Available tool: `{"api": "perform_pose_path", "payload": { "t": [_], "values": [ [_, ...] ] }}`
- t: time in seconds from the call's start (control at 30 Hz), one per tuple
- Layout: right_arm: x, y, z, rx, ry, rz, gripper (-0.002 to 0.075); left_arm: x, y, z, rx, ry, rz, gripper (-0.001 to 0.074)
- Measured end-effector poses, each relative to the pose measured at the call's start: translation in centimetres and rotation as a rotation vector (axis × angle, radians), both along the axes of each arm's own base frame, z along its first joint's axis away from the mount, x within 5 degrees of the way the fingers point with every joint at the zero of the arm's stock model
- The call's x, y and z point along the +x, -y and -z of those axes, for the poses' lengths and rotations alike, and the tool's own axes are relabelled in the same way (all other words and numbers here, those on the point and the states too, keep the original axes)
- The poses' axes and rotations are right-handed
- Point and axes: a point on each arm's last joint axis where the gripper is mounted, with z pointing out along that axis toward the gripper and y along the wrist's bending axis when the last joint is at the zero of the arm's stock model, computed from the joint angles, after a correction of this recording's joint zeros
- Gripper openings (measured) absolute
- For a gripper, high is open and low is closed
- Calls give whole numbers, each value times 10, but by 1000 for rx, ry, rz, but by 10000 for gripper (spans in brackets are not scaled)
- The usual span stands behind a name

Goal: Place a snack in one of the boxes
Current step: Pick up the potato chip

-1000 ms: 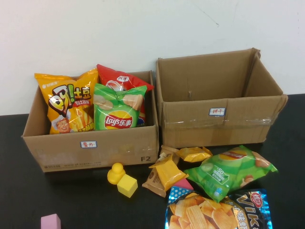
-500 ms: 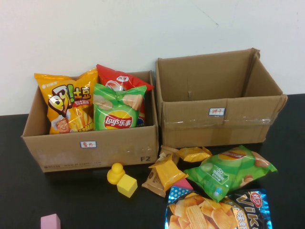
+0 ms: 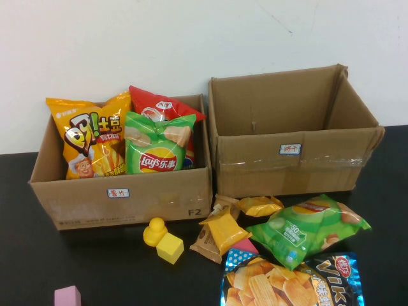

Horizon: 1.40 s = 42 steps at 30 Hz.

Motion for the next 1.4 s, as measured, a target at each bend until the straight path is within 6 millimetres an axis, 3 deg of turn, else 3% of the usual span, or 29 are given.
{"api": "perform_pose_path", "payload": {
  "t": [0.13,0.23,0.4,0.5,0.67,0.8,1.3,1.4],
  "values": [
    [32,-36,16,-127,-25,-213,13,0,0,0,0,0,0,-3],
    [52,-61,32,-197,-23,-349,109,0,0,0,0,0,0,-3],
    [83,-89,76,-251,-74,-455,540,0,0,0,0,0,0,-3],
    [95,-99,104,-301,-125,-510,647,0,0,0,0,0,0,-3],
    [113,-109,141,-335,-186,-559,685,0,0,0,0,0,0,-3],
    [126,-117,159,-348,-175,-593,690,0,0,0,0,0,0,-3],
    [144,-129,229,-397,-201,-715,692,0,0,0,0,0,0,-3],
    [149,-132,236,-391,-170,-713,646,0,0,0,0,0,0,-3]
  ]
}}
